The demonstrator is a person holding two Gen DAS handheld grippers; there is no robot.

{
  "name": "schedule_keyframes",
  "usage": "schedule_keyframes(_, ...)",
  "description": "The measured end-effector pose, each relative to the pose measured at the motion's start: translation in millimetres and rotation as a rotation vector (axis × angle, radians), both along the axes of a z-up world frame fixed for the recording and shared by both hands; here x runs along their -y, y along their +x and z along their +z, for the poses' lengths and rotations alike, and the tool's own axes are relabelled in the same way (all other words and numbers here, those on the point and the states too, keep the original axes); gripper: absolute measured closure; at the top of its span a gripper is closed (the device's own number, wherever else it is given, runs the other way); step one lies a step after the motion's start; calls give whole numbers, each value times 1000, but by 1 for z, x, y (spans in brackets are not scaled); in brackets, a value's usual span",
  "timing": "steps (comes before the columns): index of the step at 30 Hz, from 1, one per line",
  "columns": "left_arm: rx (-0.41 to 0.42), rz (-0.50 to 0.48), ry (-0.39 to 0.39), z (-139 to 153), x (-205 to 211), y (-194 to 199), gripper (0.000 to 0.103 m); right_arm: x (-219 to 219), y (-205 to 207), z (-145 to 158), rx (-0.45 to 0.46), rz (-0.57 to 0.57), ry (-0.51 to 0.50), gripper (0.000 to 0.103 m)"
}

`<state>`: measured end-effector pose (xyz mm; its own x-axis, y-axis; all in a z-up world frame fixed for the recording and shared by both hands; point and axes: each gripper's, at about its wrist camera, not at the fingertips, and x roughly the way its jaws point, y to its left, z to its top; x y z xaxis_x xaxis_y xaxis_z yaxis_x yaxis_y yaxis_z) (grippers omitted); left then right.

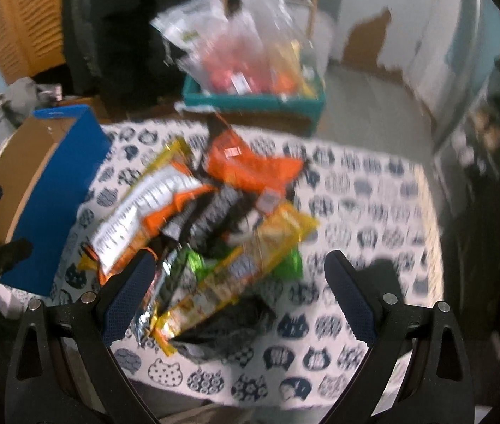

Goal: Organize snacks
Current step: 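Grasp the black snack bag with the right tool while the left tool approaches the pile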

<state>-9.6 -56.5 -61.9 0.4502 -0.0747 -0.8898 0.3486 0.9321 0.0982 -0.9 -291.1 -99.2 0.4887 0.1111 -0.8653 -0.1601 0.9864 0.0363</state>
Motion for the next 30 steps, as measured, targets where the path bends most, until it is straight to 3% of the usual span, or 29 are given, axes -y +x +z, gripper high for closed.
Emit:
schedule_keyframes(12, -76, 2, 5, -30, 15, 13, 12, -1, -2, -46, -141, -82, 14, 8)
schedule_keyframes(22, -65, 0, 32, -32, 28, 21, 12, 1, 0, -82, -244, -133, 18, 8)
schedule_keyframes(30, -66, -6, 43, -33, 36, 26, 12, 4, -9, -99, -294, -106, 31, 9)
